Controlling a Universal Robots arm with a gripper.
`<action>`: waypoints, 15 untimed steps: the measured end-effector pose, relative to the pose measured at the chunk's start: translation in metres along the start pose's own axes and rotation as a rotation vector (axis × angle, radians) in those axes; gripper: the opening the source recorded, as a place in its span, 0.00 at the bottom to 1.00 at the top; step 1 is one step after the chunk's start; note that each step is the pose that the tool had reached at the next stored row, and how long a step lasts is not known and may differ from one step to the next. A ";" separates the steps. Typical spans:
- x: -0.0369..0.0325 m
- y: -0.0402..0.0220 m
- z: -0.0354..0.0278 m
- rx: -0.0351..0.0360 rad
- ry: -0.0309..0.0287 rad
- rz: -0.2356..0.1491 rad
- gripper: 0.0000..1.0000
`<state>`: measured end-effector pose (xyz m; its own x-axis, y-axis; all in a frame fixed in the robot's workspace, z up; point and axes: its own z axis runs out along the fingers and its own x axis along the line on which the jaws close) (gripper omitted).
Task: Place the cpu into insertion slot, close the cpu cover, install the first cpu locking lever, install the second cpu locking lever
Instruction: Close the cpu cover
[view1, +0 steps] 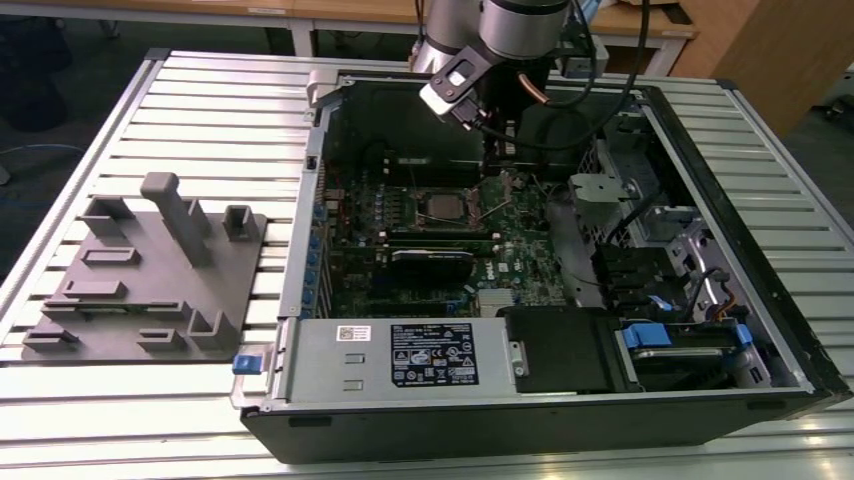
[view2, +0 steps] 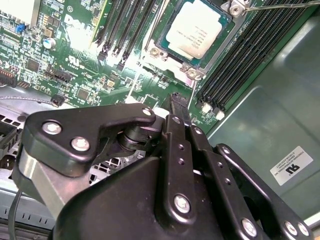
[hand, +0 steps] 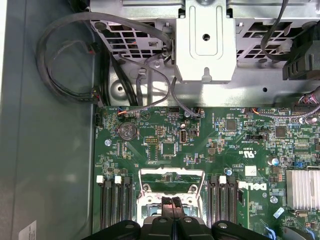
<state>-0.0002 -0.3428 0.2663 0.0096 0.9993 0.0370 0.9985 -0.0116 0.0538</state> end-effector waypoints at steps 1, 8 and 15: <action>0.0000 0.0004 0.0000 -0.0001 0.0001 0.000 0.11; 0.0000 0.0008 0.0001 -0.0001 0.0000 0.000 0.11; 0.0001 0.0089 0.0005 0.0000 -0.0002 0.000 0.11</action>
<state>0.0087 -0.3429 0.2664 0.0098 0.9993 0.0369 0.9985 -0.0117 0.0538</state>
